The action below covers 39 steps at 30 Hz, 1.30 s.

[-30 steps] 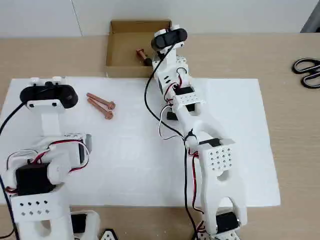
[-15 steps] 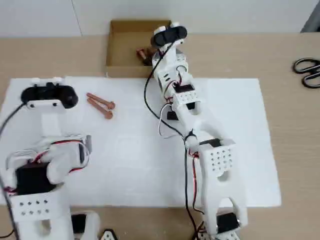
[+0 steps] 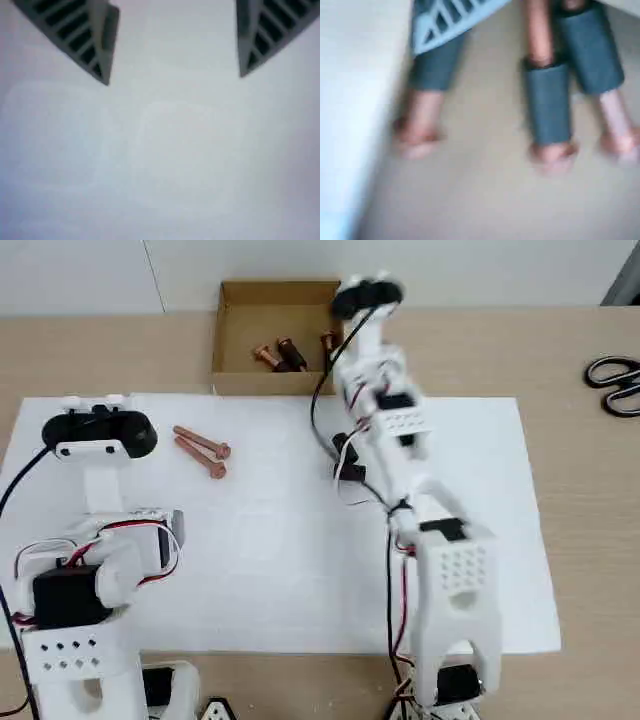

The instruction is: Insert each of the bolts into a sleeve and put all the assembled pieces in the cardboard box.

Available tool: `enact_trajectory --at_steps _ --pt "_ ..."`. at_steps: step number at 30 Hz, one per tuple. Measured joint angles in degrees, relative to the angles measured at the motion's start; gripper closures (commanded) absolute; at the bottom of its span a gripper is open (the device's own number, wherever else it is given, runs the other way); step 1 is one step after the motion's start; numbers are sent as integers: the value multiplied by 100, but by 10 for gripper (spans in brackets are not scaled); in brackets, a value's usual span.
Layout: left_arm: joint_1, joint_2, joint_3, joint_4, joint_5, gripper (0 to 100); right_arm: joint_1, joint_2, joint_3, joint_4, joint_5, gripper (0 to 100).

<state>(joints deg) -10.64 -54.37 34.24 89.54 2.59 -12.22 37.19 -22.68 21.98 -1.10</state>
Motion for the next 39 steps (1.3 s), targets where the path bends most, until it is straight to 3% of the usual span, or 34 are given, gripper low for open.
enact_trajectory --at_steps 11,24,28,34,39 --pt "0 0 0 0 0 840 185 -2048 0 3824 0 793" --pt "-62 0 0 0 0 840 -193 -2057 105 6207 0 794" --pt "-615 0 0 0 0 840 -158 -2066 237 6549 0 791" --pt "-2171 0 0 0 18 840 -185 -1574 290 6576 53 748" --pt "-3068 0 0 0 9 840 -281 -1292 290 6778 1125 697"
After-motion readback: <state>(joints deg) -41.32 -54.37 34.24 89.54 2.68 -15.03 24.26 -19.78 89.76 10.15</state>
